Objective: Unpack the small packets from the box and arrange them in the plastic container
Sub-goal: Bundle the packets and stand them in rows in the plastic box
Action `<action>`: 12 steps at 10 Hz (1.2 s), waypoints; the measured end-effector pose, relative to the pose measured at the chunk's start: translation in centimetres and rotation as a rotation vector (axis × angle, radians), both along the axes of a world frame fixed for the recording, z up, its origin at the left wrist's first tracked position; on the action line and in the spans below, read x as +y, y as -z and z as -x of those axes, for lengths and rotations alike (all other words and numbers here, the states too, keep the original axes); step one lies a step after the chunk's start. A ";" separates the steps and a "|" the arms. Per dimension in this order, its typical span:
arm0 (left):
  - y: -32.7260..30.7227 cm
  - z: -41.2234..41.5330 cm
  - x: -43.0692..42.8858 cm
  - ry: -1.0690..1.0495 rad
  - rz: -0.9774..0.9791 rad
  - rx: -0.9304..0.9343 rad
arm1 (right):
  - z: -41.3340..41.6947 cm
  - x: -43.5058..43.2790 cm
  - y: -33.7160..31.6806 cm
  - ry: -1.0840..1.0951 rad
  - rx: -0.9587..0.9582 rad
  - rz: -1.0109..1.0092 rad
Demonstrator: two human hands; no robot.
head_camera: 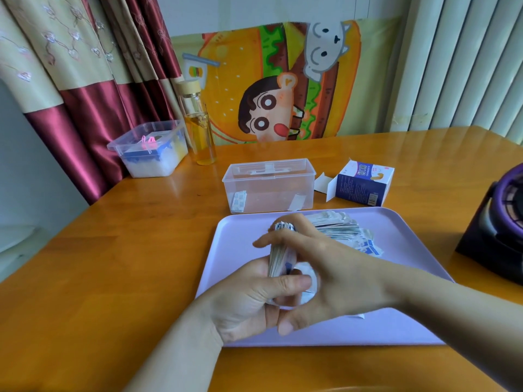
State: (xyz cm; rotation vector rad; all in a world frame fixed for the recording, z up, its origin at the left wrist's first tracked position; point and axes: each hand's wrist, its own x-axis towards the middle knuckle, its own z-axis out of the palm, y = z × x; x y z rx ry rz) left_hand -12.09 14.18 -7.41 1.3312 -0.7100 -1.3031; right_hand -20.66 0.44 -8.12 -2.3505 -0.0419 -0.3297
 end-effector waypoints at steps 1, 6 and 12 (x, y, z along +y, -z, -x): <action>0.2 -0.2 0.3 0.035 0.048 0.184 | 0.5 -1.1 -2.3 -0.184 0.094 -0.416; 0.7 0.3 -0.2 -0.104 0.060 -0.309 | 0.8 -0.6 -2.1 0.035 -0.035 -0.088; 1.5 -1.2 -0.1 0.000 0.128 -0.453 | 0.0 0.3 1.3 -0.007 0.149 -0.967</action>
